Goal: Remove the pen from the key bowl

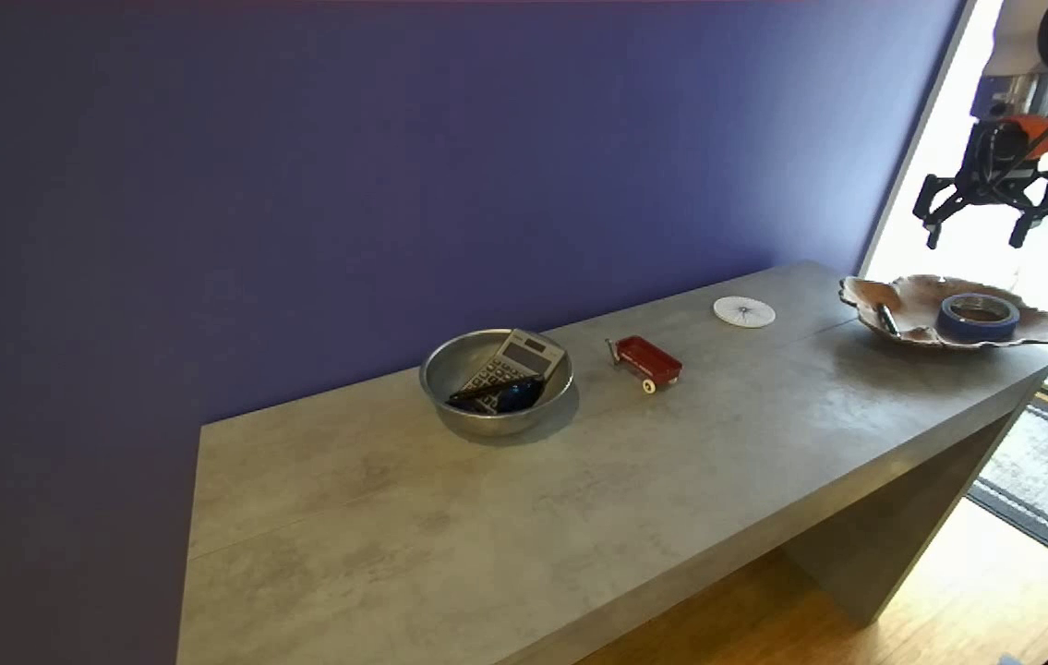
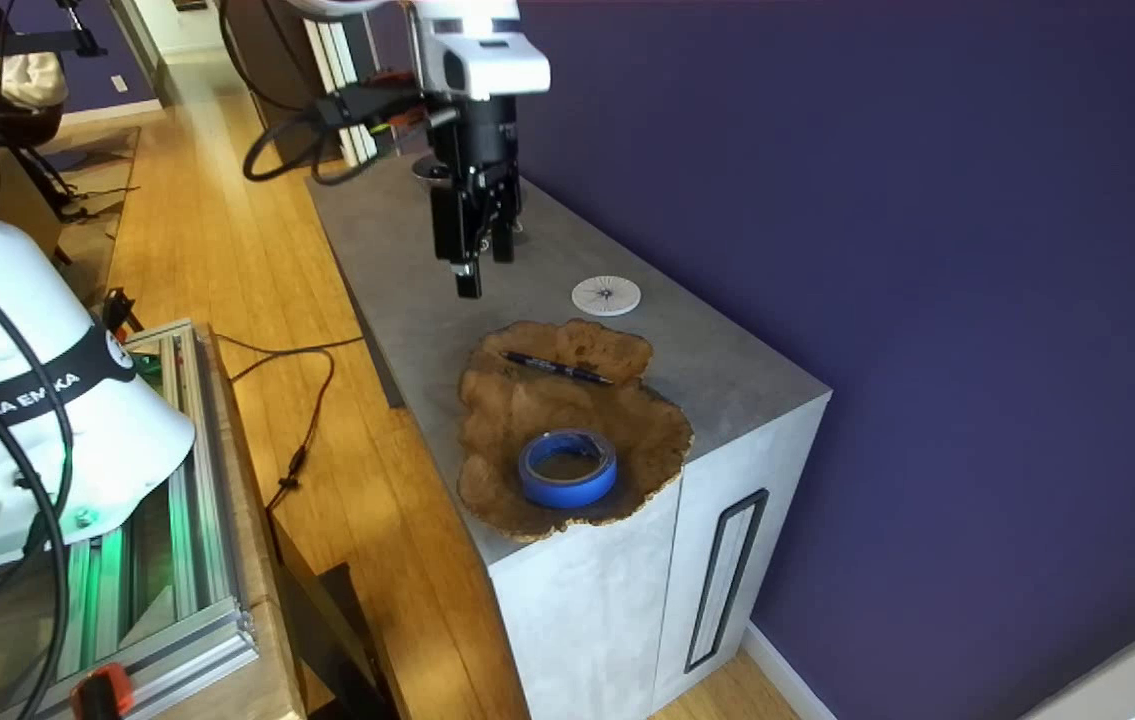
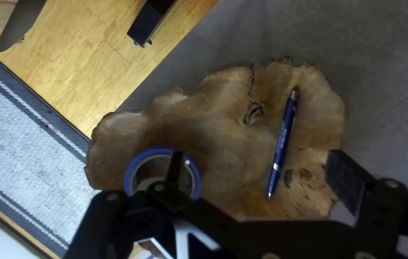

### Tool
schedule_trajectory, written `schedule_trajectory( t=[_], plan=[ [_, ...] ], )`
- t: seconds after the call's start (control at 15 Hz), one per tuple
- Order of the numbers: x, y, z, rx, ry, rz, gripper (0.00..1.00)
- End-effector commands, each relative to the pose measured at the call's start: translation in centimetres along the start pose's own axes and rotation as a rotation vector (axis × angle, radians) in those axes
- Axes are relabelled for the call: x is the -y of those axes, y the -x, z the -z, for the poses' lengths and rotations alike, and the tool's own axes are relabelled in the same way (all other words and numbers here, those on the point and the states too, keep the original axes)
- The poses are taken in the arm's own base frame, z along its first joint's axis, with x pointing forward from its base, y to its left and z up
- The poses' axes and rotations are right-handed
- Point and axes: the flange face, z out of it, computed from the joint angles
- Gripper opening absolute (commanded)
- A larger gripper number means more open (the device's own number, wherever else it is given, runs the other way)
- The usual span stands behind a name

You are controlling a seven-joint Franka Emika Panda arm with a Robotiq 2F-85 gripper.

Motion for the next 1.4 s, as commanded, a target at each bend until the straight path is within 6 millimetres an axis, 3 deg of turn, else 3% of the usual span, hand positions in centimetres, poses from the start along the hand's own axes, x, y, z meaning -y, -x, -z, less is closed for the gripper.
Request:
schedule_trajectory(
  t=[0.0,0.07,0.13,0.47,0.8,1.13,1.2,1.33],
  plan=[
    [1.0,-3.5,-5.5,0.094,-0.056,0.015,1.0],
    [0.9,-4.1,-5.4,0.109,-0.093,0.032,1.0],
    [0.5,-2.1,-4.8,0.086,-0.045,0.013,1.0],
    [1.3,-4.7,-6.3,0.079,-0.096,0.015,1.0],
    [1.5,-6.7,-9.7,-0.05,-0.234,-0.095,1.0],
    [0.9,-7.7,-12.3,-0.046,-0.31,-0.157,1.0],
    [0.8,-7.8,-12.7,-0.04,-0.321,-0.155,0.94],
    [0.4,-8.3,-13.3,-0.023,-0.34,-0.141,0.66]
  ],
)
